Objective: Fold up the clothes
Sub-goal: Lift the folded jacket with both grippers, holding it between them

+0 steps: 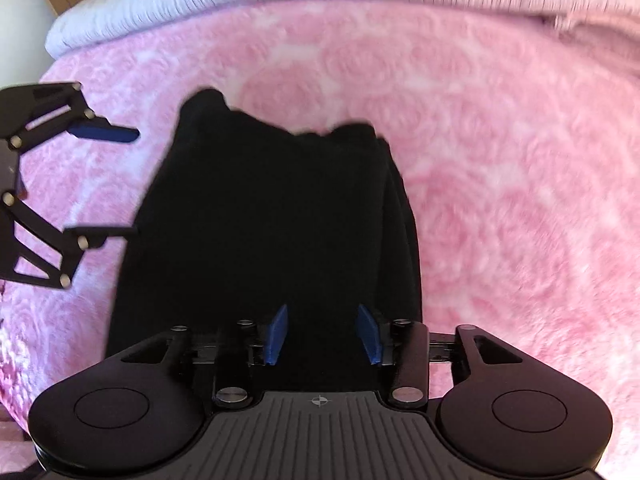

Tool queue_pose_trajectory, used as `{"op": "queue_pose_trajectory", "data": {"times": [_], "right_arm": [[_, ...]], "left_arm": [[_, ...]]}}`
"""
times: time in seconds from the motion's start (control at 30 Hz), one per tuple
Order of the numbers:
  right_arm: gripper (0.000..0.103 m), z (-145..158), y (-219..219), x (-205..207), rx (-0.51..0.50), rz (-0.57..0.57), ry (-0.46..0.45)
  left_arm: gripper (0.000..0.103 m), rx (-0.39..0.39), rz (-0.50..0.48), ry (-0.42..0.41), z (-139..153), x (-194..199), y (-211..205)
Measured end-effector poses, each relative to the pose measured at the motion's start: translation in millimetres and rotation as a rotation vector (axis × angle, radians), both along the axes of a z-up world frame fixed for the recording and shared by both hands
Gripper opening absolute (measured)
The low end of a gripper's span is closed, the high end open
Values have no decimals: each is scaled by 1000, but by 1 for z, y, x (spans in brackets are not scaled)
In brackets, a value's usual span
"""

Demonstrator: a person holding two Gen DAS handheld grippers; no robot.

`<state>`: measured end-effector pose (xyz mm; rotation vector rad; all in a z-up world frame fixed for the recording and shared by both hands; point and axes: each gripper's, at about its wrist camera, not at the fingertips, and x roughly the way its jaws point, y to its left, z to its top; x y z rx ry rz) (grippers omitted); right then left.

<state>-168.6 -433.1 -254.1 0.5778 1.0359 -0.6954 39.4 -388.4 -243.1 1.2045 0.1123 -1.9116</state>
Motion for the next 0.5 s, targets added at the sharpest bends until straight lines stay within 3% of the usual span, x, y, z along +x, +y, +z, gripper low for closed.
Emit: {"op": "queue_pose_trajectory", "data": {"times": [0.13,0.23,0.4,0.5], "right_arm": [[59,18,42,14,-34,-54,-16],[61,26,79,29,-63,-123,-1],[61,25,140,65,-54,-233,66],[61,20,164,93,-74,-206,103]], "left_arm": [[71,-93,-134,44,6,21,25],[71,-114,-229,44,-1,42,35],[71,-174,-381,-26,-10,72,50],[71,-224,-490,-118,-31,82,56]]}}
